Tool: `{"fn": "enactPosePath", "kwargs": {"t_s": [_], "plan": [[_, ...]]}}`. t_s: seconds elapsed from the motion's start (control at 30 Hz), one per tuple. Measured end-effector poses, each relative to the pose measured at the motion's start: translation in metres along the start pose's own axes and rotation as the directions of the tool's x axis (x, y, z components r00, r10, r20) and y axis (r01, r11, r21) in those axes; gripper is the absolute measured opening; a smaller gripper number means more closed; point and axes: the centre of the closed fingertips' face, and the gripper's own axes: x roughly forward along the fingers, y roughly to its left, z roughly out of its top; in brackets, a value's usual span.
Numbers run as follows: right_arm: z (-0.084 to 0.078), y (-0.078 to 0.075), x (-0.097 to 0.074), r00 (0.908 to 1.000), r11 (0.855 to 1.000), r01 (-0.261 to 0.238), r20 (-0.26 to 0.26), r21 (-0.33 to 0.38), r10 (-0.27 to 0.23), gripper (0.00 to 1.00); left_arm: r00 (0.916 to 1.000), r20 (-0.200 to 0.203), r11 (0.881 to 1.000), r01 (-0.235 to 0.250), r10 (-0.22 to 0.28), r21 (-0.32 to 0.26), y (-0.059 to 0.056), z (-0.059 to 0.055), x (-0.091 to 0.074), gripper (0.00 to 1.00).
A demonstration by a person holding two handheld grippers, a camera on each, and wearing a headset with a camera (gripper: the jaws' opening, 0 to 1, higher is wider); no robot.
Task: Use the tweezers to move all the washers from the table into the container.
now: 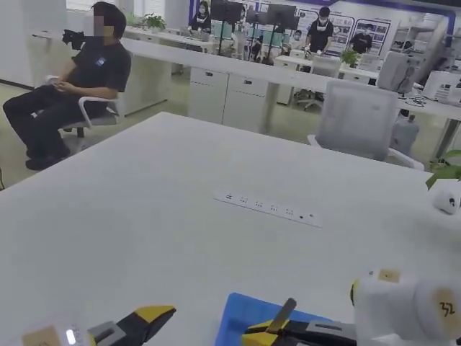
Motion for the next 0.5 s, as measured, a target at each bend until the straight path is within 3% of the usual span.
{"fn": "enactPosePath", "kwargs": {"t_s": [0.5], "plan": [[0.003,-0.032,0.012,0.9994,0.997,0.031,-0.016,0.070,-0.030,0.03,0.9998,0.001,1.000,-0.018,0.018,0.000,0.003,0.000,-0.001,0.80]]}}
